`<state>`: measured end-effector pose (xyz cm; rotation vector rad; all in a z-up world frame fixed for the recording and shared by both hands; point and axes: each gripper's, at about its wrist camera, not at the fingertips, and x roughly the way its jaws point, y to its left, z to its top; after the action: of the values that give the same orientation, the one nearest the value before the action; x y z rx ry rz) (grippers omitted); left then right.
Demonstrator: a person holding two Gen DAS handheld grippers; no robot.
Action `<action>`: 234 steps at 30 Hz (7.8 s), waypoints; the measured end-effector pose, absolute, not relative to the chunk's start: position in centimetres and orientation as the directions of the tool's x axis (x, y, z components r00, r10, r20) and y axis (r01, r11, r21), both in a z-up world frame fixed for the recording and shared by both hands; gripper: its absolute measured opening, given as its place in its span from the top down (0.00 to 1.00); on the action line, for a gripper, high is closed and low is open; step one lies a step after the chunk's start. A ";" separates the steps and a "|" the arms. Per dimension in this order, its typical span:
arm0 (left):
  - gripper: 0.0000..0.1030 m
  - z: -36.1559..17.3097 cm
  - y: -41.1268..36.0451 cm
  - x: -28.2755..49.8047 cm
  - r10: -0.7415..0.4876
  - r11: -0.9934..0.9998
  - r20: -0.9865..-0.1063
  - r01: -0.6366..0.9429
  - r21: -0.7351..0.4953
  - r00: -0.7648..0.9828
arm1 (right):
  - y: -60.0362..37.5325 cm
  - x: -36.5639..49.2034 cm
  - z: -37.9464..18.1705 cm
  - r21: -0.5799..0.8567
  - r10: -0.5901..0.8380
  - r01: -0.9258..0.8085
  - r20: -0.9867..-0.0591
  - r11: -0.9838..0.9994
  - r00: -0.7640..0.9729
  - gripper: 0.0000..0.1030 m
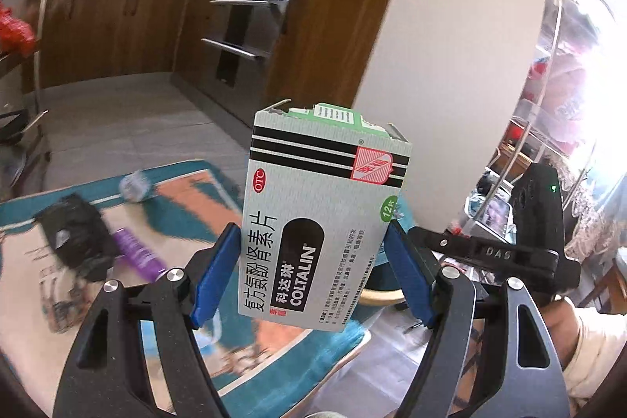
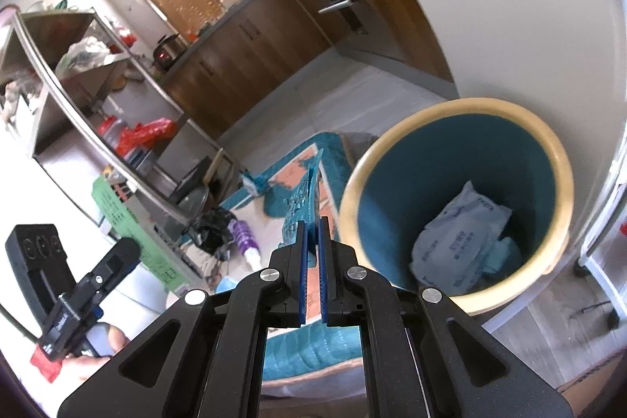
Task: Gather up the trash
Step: 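Carry the Coltalin box and blister pack over the teal bin with both tools, then open both tools to drop the box and blister pack into the bin, then move the left tool to the table and grasp the second blue face mask, then grasp the black plastic bag with the right tool while the left holds the mask, then carry the blue mask and black bag over the teal bin with both tools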
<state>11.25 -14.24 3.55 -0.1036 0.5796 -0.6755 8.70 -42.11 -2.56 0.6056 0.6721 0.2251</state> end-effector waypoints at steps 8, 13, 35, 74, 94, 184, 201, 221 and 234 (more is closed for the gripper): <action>0.28 3.5 -19.6 12.7 -0.647 0.754 -0.473 0.590 -0.287 0.598 | -44.8 7.9 -2.8 0.593 0.297 0.083 -0.515 0.801 0.804 0.94; 0.28 3.0 -22.9 14.0 -0.651 0.752 -0.478 0.589 -0.298 0.590 | -46.2 7.6 -3.5 0.581 0.252 0.137 -0.538 0.802 0.805 0.94; 0.28 -5.7 -28.7 18.6 -0.628 0.764 -0.631 0.517 -0.386 0.456 | -46.2 8.7 -6.2 0.480 0.185 0.244 -0.684 0.843 0.706 0.94; 0.12 -1.8 -14.8 15.6 -0.514 0.853 -0.635 0.422 -0.307 0.577 | -42.0 10.3 -6.7 0.477 0.279 0.129 -0.689 0.870 0.669 0.63; 0.09 -6.4 -5.1 14.5 -0.338 0.938 -0.770 0.263 -0.226 0.541 | -35.9 11.3 -5.9 0.447 0.360 -0.020 -0.692 0.894 0.626 0.48; 0.94 -0.3 9.3 10.0 -0.213 0.878 -0.555 -0.091 -0.469 0.804 | -23.4 15.9 0.2 0.343 0.498 -0.361 -0.614 0.867 0.612 0.98; 0.94 0.0 4.7 9.5 -0.286 0.908 -0.534 0.047 -0.417 0.796 | -32.3 11.7 -0.5 0.408 0.451 -0.239 -0.569 0.881 0.688 0.98; 0.94 0.6 -10.7 13.6 -0.504 0.851 -0.517 0.294 -0.435 0.692 | -40.0 9.9 -0.7 0.479 0.352 -0.072 -0.527 0.875 0.774 0.98; 0.94 0.3 -20.1 15.6 -0.579 0.813 -0.530 0.394 -0.428 0.619 | -44.1 9.6 -1.8 0.517 0.277 0.054 -0.541 0.854 0.794 0.98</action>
<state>15.57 -20.11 0.26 -0.2829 0.7058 -0.5685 9.57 -44.14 -1.77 0.5423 0.6491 0.1265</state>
